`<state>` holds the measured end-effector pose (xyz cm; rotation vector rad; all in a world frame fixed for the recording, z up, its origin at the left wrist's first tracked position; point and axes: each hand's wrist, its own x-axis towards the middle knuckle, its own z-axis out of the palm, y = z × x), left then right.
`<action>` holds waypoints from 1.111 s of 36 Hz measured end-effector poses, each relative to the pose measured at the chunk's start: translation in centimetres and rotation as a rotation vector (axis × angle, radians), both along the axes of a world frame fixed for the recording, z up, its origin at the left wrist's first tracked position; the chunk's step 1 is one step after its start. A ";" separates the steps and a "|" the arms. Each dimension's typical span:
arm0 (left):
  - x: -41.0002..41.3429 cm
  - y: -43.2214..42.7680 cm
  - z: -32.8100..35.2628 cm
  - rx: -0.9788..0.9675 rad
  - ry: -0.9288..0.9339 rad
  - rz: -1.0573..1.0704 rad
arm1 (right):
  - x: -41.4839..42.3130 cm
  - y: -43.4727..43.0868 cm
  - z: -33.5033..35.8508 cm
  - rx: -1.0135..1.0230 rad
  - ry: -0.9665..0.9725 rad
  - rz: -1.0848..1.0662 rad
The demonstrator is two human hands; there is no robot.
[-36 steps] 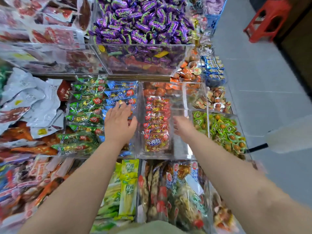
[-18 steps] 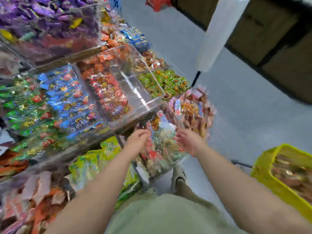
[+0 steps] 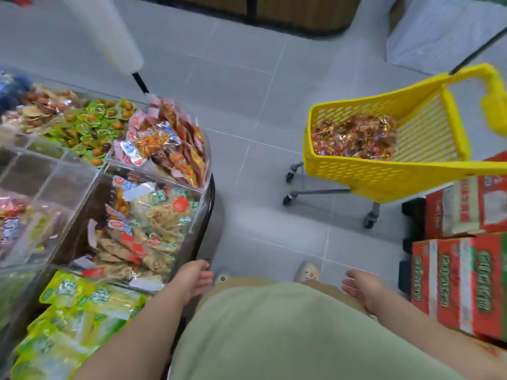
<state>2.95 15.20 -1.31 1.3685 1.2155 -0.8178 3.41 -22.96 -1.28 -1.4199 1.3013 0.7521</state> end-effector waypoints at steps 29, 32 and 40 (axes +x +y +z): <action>24.0 -21.5 -0.8 0.129 -0.067 -0.489 | 13.0 -17.9 -0.7 0.027 0.051 -0.059; 28.7 -21.9 -0.6 0.127 -0.084 -0.528 | 17.7 -18.3 0.4 0.004 0.021 -0.032; 39.3 -23.9 0.5 0.131 -0.158 -0.627 | 28.3 -17.9 3.2 -0.009 -0.060 -0.075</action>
